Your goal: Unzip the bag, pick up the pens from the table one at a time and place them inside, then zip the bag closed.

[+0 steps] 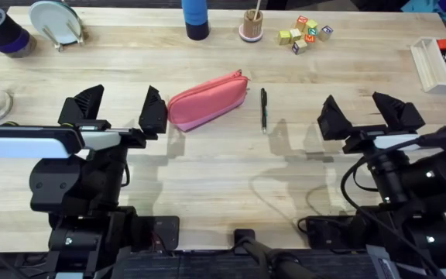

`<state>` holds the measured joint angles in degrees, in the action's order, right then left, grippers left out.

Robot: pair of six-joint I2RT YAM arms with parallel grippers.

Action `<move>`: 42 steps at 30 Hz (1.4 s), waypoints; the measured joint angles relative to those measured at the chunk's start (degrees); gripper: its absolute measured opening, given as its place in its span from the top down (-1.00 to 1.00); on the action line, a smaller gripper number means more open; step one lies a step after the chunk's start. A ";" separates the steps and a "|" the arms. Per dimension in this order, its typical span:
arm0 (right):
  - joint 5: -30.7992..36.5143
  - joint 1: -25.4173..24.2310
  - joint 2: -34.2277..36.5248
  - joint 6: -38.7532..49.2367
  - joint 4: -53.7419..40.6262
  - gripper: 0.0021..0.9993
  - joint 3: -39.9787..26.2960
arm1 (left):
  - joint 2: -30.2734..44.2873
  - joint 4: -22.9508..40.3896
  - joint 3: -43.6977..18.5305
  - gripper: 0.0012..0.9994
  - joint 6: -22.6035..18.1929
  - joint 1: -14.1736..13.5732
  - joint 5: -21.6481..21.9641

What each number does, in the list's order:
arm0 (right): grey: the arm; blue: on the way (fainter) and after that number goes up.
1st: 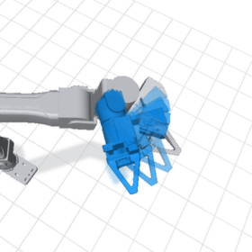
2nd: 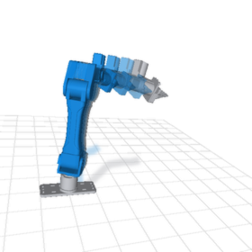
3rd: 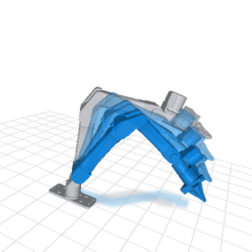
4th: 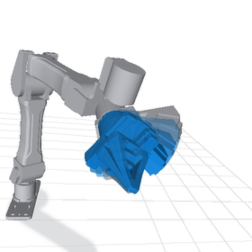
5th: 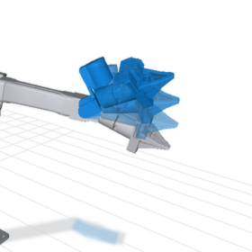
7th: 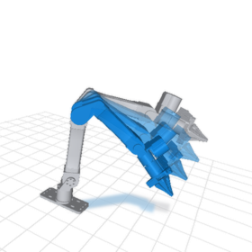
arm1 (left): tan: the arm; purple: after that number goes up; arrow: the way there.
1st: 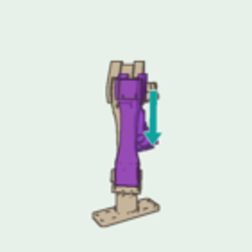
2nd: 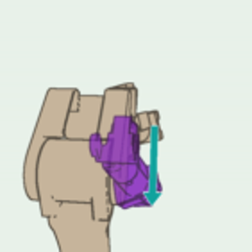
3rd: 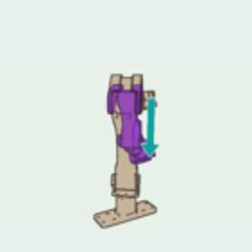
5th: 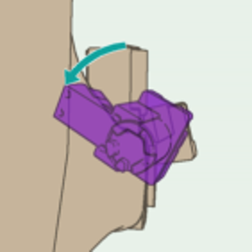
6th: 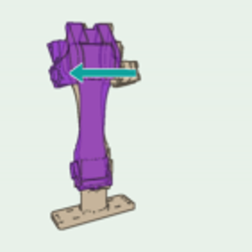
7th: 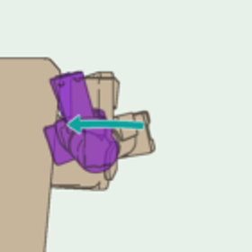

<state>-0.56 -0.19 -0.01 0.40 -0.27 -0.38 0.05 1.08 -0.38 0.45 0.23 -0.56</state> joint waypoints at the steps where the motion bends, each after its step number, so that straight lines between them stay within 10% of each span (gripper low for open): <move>1: 0.00 0.00 0.00 0.00 0.00 -0.99 0.00 | 0.00 0.00 0.00 -0.99 0.00 0.00 0.00; 21: 0.75 -0.04 0.00 0.02 -0.98 -0.99 -0.23 | 0.00 -2.90 -0.11 -0.99 0.48 0.00 0.17; 28: 3.55 -0.04 3.26 0.81 -8.34 -0.99 -5.82 | 0.14 13.03 -8.16 -0.99 0.53 0.00 0.35; 42: 4.41 -0.04 38.48 3.56 -18.63 -0.99 -36.13 | 26.58 38.19 -39.58 -0.99 0.52 0.00 0.12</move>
<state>3.85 -0.23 38.47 3.96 -18.90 -36.51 26.63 39.27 -39.97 0.97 0.23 -0.44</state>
